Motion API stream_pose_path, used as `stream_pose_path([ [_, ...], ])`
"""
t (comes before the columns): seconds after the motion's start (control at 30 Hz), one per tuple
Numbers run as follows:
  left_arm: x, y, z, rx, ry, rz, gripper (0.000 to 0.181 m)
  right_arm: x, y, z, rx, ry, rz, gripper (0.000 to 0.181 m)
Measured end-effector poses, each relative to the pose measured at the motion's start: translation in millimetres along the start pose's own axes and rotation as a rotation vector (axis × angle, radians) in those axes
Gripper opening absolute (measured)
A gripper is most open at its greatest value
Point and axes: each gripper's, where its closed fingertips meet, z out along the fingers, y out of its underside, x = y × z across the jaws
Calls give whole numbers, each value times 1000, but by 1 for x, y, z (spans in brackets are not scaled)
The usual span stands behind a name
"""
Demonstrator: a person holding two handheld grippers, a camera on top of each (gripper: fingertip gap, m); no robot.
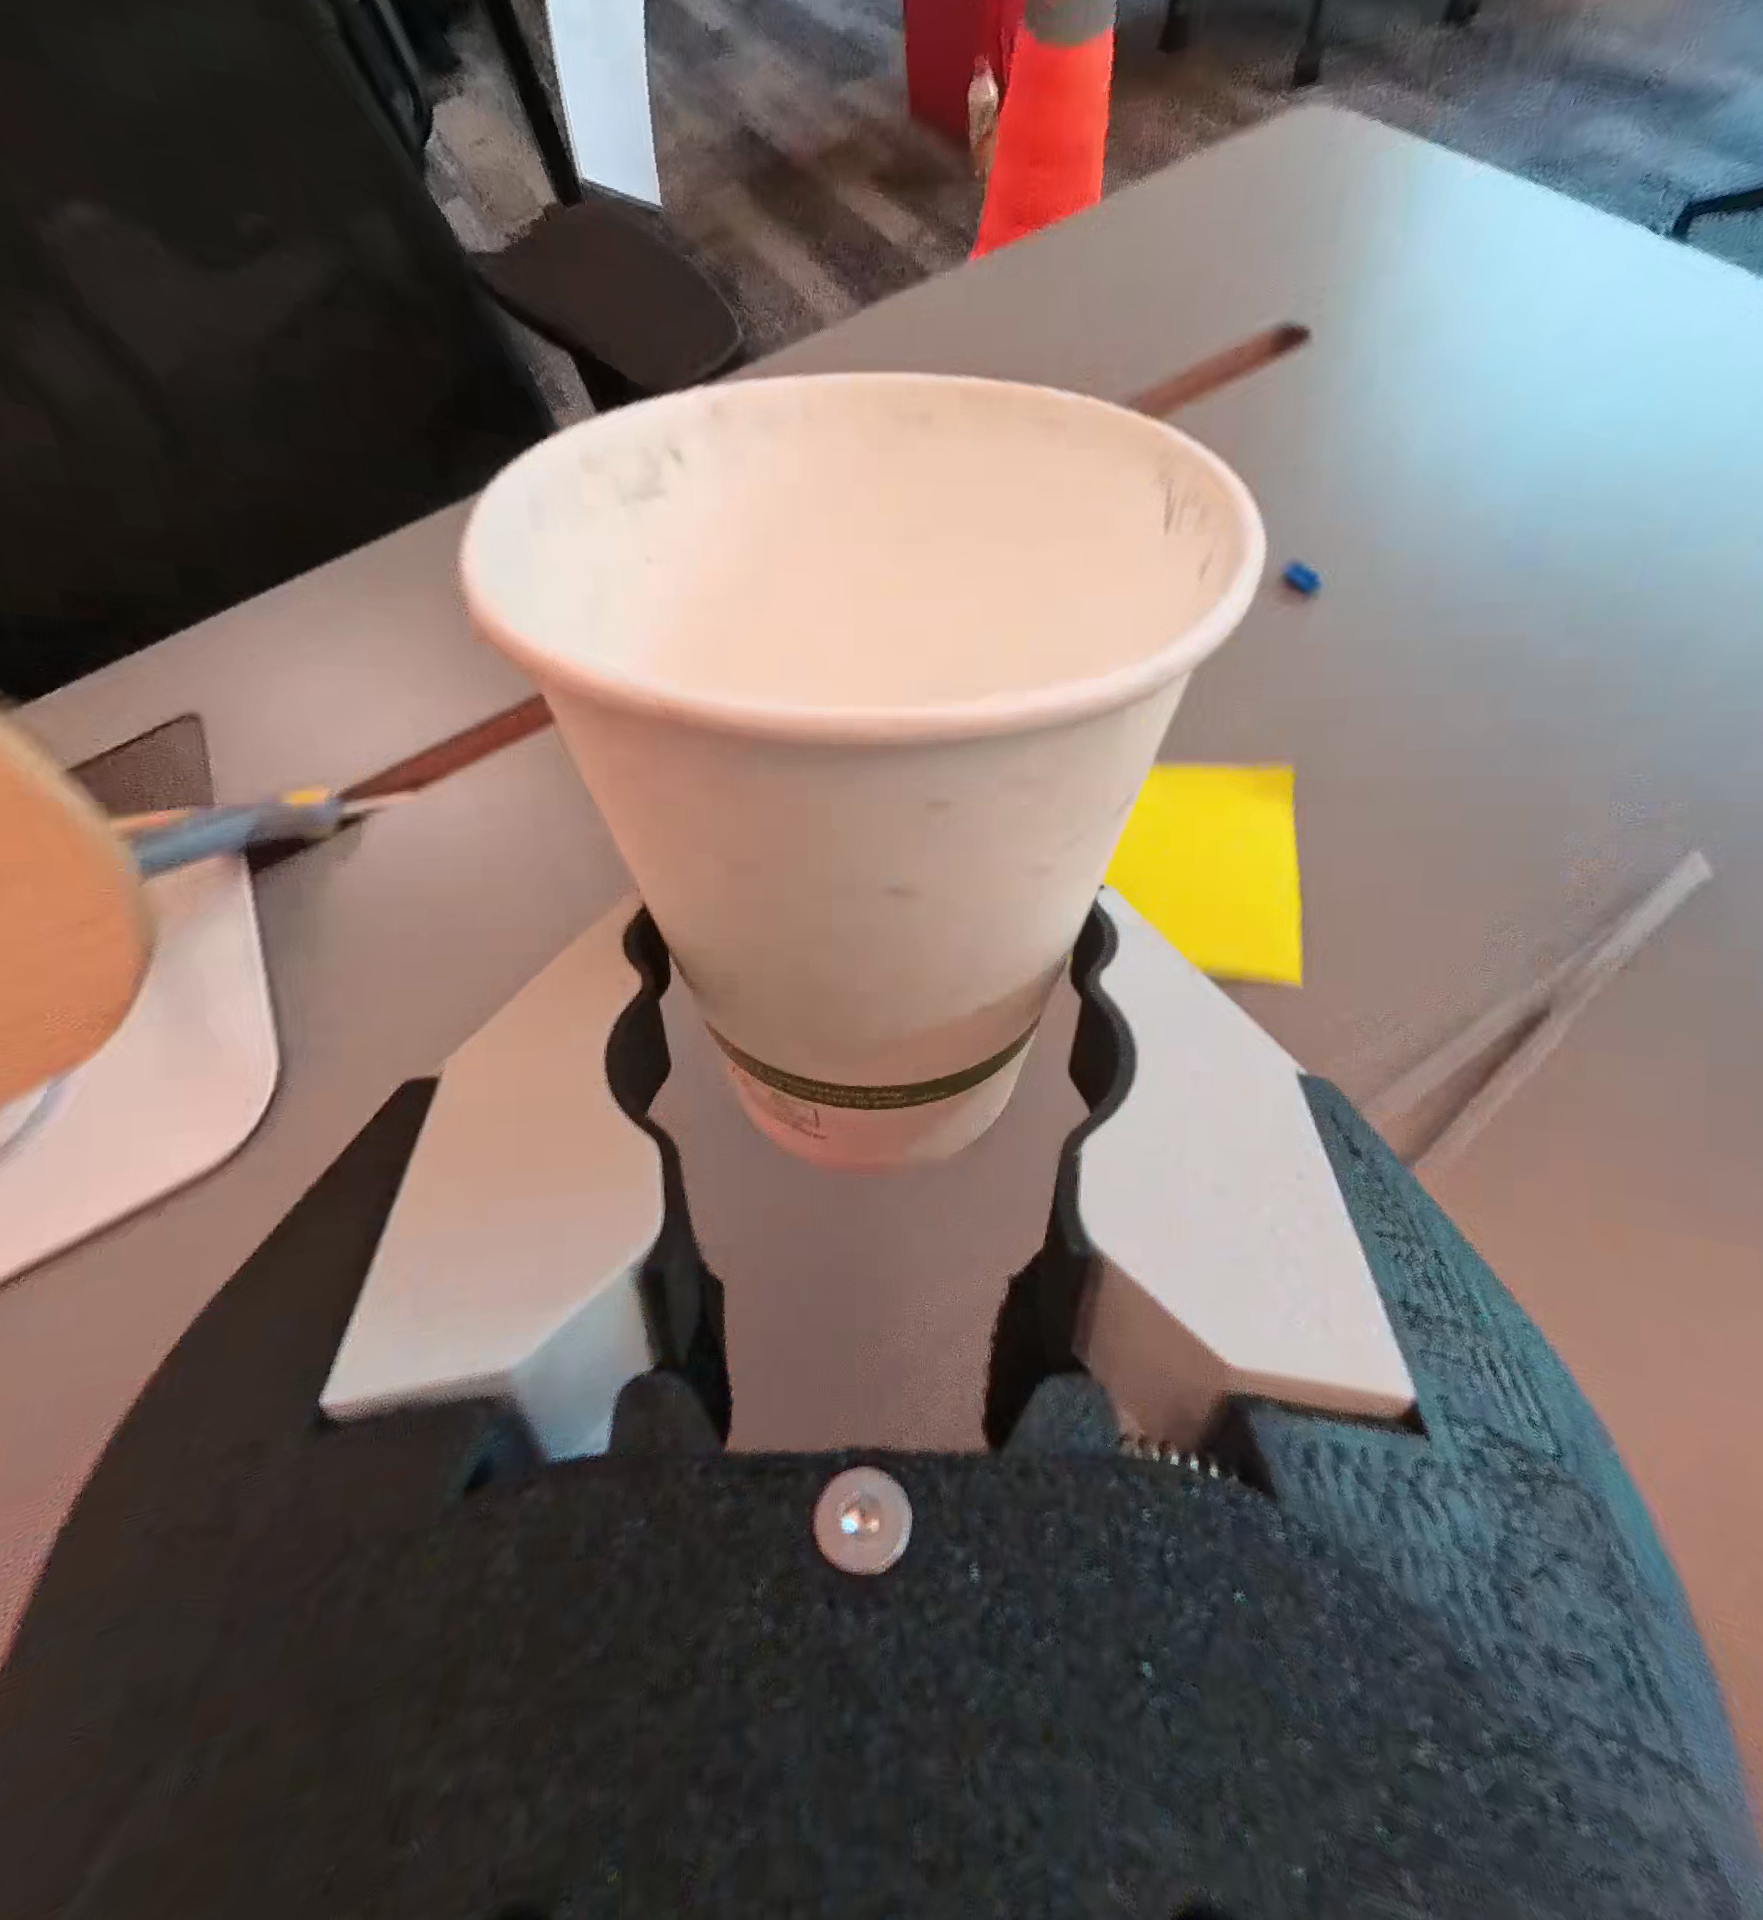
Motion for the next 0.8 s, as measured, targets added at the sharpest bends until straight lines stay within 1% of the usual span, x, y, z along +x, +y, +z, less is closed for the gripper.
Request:
stream_pose_path([
  [0.07,-3,-19,35,61,43,-33,79,-24,24,-19,-13,-15,-62,56],
  [0.1,-4,-25,50,82,59,-60,79,-34,37,-25,-27,-13,-104,57],
  [0.13,-10,-24,65,68,46,-87,79,-44,47,-29,-41,-21,-142,57],
  [0.2,-6,-16,92,11,90,-116,79,-63,56,-31,-54,-67,-190,56],
  [0.3,-7,15,115,-139,29,-4,80,-63,58,-29,-70,-90,-187,59],
  [0.37,-11,28,114,-197,-26,35,80,-56,66,-31,-109,-95,-155,65],
  [0.4,-11,30,111,-204,-35,34,79,-52,70,-33,-126,-94,-146,66],
  [0.5,-7,36,103,-210,-32,26,78,-45,70,-39,-134,-75,-153,65],
  [0.57,-7,40,101,-225,-43,37,77,-44,67,-40,-132,-71,-176,65],
  [0.63,-2,46,102,-257,-24,19,76,-45,68,-40,-135,-69,-190,66],
  [0.8,-1,42,97,-258,-10,-45,76,-49,67,-41,-133,-80,-186,66],
])
